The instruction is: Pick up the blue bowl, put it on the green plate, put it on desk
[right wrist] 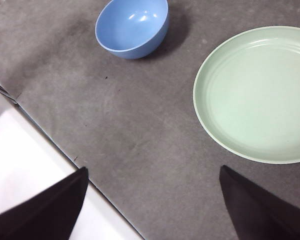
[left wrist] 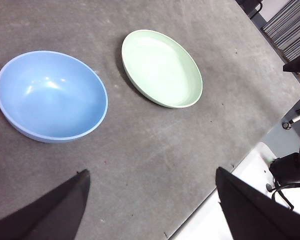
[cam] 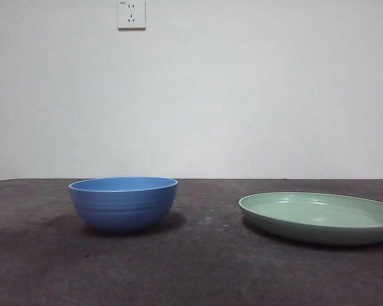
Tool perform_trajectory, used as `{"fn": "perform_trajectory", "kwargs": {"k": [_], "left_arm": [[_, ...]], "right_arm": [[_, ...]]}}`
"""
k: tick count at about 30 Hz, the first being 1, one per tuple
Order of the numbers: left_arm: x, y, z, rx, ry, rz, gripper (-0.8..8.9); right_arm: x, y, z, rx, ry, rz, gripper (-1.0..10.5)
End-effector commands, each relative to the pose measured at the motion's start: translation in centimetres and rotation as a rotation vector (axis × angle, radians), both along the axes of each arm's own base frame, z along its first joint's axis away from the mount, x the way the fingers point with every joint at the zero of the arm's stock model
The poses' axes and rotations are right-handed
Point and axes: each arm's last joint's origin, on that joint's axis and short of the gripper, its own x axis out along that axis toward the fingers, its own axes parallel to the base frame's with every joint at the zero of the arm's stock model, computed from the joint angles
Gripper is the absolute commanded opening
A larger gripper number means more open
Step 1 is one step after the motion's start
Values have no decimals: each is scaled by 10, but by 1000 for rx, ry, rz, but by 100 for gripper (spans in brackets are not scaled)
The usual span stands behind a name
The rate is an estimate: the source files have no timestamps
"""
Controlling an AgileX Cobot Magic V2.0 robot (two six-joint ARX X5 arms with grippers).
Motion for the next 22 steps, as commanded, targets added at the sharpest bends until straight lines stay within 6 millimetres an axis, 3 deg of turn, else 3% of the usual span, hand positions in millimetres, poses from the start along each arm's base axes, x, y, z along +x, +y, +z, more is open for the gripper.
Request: {"fn": "perform_trajectory", "kwargs": {"k": [1, 11, 22], "left_arm": [[1, 0, 6, 11, -28, 7, 406], [17, -4, 13, 29, -33, 82, 405], [73, -33, 22, 203, 13, 144, 404]], "right_arm": [[1, 1, 5, 9, -11, 2, 425], [1, 1, 5, 9, -11, 2, 425], [1, 1, 5, 10, -15, 2, 425]]}}
